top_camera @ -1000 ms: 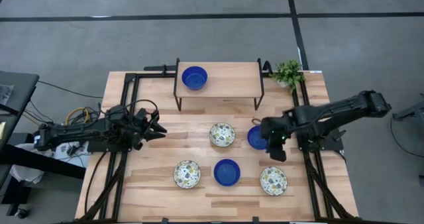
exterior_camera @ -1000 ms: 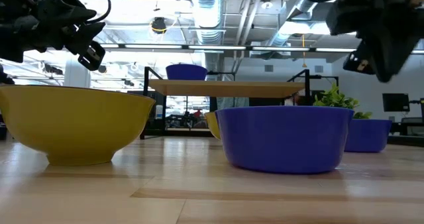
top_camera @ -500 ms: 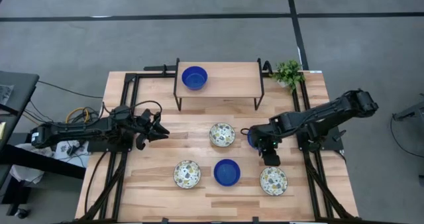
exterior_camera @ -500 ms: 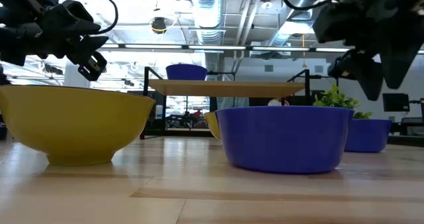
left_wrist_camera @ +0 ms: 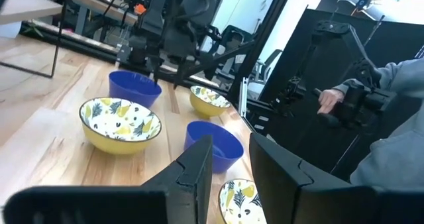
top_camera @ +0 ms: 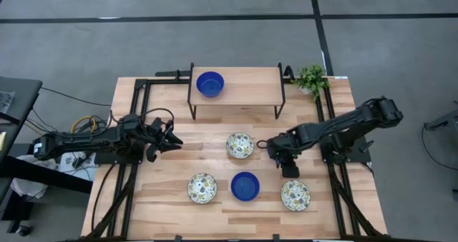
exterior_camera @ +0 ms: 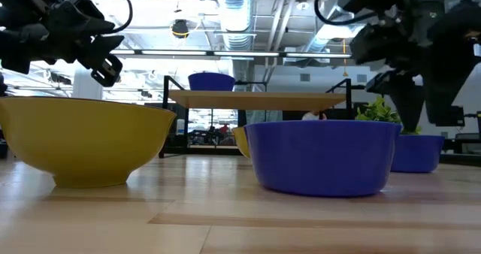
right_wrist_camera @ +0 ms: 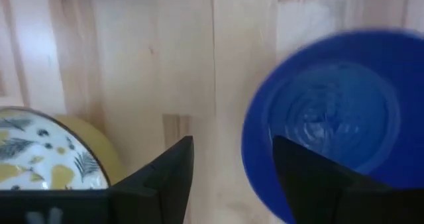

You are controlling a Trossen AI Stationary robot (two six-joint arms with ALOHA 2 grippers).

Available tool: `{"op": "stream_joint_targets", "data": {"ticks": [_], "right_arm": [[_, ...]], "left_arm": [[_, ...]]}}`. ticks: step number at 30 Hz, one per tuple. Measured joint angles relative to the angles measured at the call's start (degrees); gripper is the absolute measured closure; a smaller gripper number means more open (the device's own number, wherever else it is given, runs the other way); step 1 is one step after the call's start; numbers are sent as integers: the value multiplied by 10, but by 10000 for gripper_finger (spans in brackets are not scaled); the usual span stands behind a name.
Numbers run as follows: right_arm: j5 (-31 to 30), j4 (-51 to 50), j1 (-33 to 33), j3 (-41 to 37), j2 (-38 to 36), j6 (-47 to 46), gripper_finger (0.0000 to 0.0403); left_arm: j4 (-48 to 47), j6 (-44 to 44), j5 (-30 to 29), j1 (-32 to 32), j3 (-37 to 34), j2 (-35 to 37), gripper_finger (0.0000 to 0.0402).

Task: Pick & Place Mini bowls
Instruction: Stack the top blue bowl on the blue bowl on the shelf

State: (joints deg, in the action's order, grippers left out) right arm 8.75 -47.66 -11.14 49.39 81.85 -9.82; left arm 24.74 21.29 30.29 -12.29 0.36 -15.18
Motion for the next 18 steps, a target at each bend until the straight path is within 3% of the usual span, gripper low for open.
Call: {"op": "stream_joint_targets", "data": {"ticks": [11, 18], "right_arm": [[-12, 18, 0, 0, 64, 8, 231], [-11, 17, 0, 1, 59, -2, 283]], "left_arm": [[3, 6, 0, 0, 0, 1, 303], [6, 11, 0, 0, 0, 1, 303]]}}
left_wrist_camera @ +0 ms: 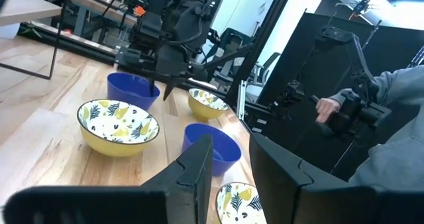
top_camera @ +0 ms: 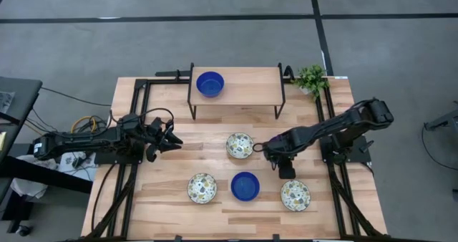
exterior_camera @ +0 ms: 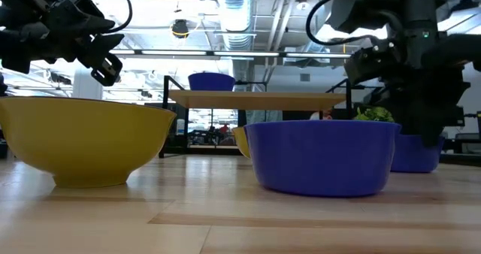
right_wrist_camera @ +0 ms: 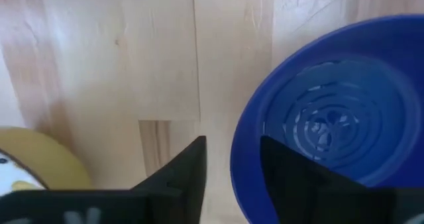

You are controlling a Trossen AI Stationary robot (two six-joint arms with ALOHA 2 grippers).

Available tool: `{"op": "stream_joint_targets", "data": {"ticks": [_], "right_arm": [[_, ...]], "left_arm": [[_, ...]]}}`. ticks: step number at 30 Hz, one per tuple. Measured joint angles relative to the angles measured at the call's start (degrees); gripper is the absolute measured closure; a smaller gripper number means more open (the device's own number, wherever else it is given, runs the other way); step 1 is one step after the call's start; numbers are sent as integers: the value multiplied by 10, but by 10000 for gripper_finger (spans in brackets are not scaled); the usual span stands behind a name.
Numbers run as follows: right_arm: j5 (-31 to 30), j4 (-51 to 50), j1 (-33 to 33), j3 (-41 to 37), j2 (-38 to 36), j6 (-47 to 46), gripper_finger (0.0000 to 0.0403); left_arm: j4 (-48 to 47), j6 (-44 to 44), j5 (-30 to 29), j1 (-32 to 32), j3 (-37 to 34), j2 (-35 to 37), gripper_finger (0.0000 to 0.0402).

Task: Pick & Place Mini bowls
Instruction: Stack the top blue bowl on the blue bowl on the shelf

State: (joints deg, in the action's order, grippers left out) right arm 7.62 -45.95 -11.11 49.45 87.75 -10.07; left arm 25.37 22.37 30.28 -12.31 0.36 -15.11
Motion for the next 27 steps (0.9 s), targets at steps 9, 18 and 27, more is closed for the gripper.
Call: {"op": "stream_joint_targets", "data": {"ticks": [9, 18, 27], "right_arm": [[0, -4, 0, 1, -6, -5, 394], [3, -9, 0, 7, -6, -30, 398], [3, -47, 0, 74, -5, -19, 403]], "left_arm": [[2, 0, 0, 0, 0, 0, 303], [2, 0, 0, 0, 0, 0, 303], [2, 0, 0, 0, 0, 0, 303]]}}
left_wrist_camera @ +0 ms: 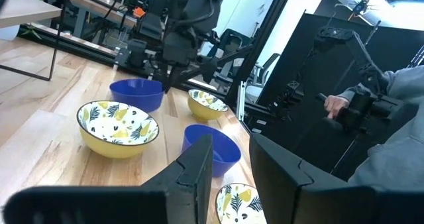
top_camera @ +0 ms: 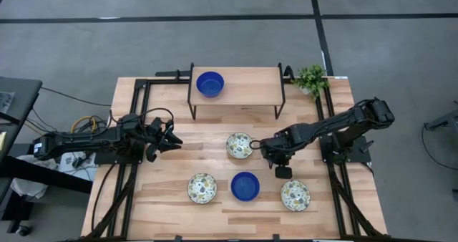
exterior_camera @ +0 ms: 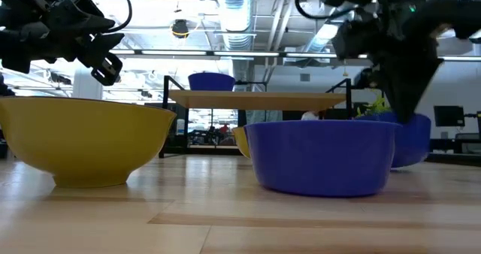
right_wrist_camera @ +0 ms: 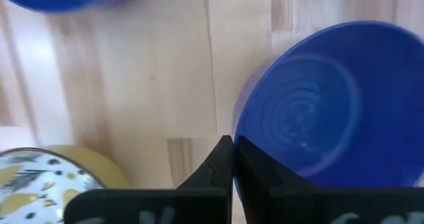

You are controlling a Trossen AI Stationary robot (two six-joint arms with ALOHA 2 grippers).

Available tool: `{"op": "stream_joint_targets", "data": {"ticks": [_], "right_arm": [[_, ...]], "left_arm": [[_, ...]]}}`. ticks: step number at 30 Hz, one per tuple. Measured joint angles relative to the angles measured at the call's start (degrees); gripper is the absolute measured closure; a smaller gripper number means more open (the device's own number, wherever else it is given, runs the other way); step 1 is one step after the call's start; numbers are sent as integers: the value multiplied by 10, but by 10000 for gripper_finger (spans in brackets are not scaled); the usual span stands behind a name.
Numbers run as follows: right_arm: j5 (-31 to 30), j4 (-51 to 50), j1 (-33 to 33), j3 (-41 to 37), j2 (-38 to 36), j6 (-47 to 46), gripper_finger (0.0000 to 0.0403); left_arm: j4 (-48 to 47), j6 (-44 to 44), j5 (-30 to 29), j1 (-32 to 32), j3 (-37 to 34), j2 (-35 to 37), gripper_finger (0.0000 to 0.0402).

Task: Pick & Place Mini bowls
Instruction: Stack the top blue bowl on the blue bowl on the shelf

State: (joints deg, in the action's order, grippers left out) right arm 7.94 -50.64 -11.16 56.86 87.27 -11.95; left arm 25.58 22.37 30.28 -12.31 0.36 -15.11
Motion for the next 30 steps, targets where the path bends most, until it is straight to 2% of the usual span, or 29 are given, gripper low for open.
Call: {"op": "stream_joint_targets", "data": {"ticks": [14, 23, 30], "right_arm": [[3, -149, -1, 150, 0, 46, 403], [2, -156, 0, 250, 0, 95, 403], [-39, -150, 0, 318, 1, 161, 403]], "left_arm": [[0, 0, 0, 0, 0, 0, 303], [0, 0, 0, 0, 0, 0, 303], [0, 0, 0, 0, 0, 0, 303]]}}
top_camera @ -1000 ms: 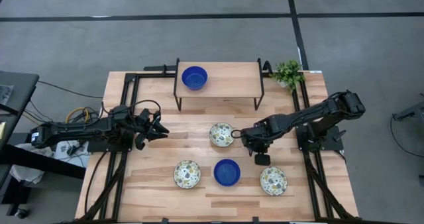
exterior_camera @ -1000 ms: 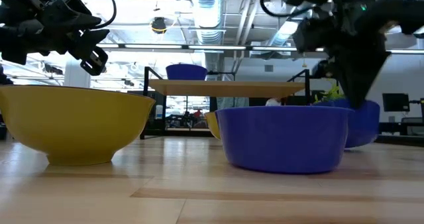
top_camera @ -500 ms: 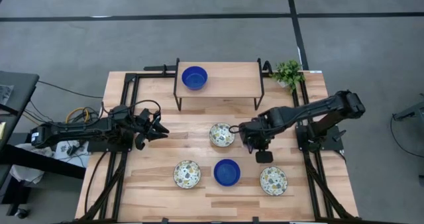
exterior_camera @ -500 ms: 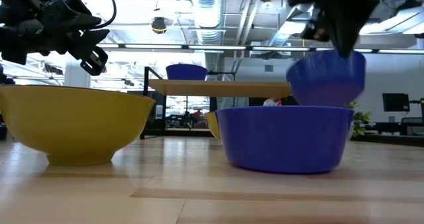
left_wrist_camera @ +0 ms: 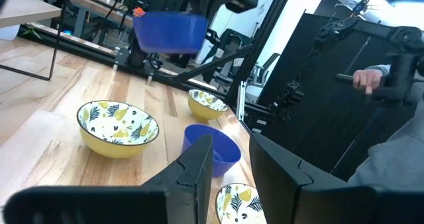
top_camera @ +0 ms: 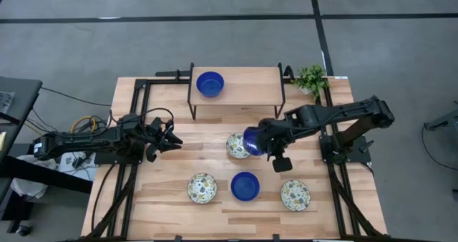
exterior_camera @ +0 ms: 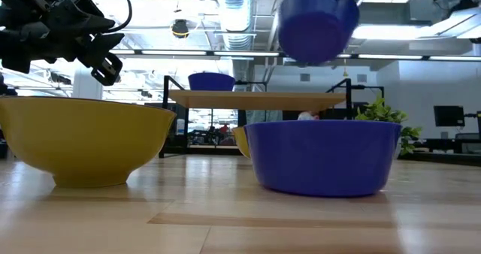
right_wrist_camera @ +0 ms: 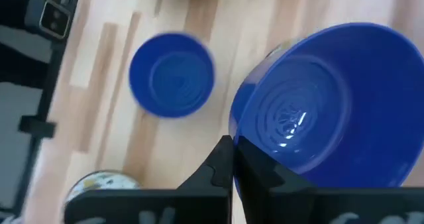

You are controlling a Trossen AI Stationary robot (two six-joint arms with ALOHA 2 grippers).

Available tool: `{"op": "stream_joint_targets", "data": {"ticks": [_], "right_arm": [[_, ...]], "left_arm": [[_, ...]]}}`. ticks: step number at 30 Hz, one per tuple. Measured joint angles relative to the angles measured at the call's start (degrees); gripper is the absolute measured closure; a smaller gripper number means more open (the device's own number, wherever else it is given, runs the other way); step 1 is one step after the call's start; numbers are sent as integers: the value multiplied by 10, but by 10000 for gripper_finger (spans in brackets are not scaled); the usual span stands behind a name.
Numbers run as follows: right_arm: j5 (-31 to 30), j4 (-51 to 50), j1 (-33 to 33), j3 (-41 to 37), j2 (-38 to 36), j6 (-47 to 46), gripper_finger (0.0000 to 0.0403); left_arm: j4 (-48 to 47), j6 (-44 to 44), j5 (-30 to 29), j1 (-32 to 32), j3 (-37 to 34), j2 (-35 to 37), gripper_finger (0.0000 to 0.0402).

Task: Pick & Place Mini bowls
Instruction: Stack the top blue bowl on the blue bowl on the shelf

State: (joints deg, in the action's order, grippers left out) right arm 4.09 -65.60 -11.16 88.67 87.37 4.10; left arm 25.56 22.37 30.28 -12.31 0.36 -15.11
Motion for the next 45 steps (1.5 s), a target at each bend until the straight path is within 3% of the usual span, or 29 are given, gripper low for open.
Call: {"op": "stream_joint_targets", "data": {"ticks": [9, 32, 45], "right_arm": [[-101, 19, 23, 59, 1, 101, 403], [-100, 150, 151, 81, 20, 311, 403], [-73, 60, 219, 322, 193, 389, 403]], "left_arm": [[0, 1, 0, 0, 0, 0, 303], [11, -11, 0, 0, 0, 0, 303], [14, -11, 0, 0, 0, -4, 303]]}}
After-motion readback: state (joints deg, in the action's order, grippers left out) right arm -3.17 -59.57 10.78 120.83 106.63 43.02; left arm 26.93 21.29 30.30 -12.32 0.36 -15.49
